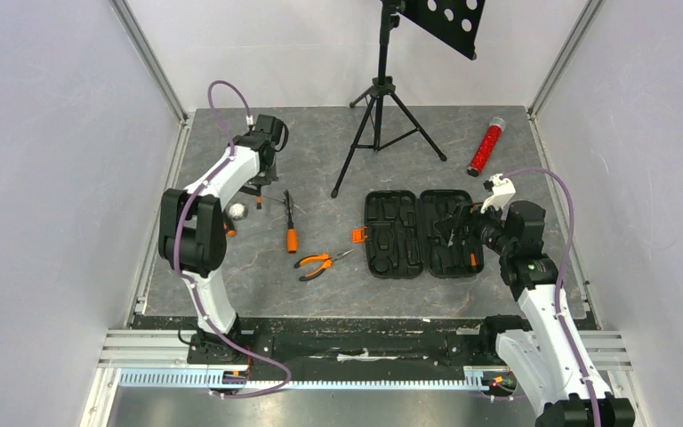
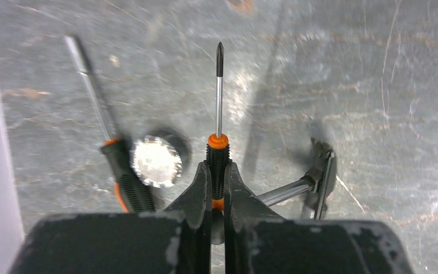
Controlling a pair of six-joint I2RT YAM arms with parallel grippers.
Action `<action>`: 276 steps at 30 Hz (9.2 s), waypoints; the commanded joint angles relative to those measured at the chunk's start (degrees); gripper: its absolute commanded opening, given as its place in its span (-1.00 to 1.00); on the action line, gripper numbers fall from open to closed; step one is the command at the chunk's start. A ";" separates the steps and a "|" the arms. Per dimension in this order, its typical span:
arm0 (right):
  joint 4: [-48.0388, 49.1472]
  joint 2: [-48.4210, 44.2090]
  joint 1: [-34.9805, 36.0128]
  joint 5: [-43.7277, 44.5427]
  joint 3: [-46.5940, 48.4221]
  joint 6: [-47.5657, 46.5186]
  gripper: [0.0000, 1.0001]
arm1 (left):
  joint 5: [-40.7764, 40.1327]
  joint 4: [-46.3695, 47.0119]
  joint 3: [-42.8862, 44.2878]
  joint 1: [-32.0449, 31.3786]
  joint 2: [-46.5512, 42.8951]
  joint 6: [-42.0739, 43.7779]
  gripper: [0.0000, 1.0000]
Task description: Pack the tool kit
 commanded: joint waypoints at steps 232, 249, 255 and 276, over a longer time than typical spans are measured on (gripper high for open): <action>-18.29 28.42 5.41 22.82 6.32 -2.49 -1.00 | -9.95 14.95 -36.67 -14.12 -67.81 1.98 0.69; -24.76 25.42 4.57 21.23 19.00 -5.78 -0.91 | -10.01 15.02 -36.85 -14.17 -68.06 2.13 0.68; -25.19 26.03 4.62 23.36 15.28 -6.60 -0.91 | -10.21 15.06 -36.85 -14.12 -68.24 2.12 0.69; -22.07 29.41 4.59 21.75 10.54 -7.06 -0.93 | -10.47 15.06 -36.94 -14.14 -68.55 2.16 0.69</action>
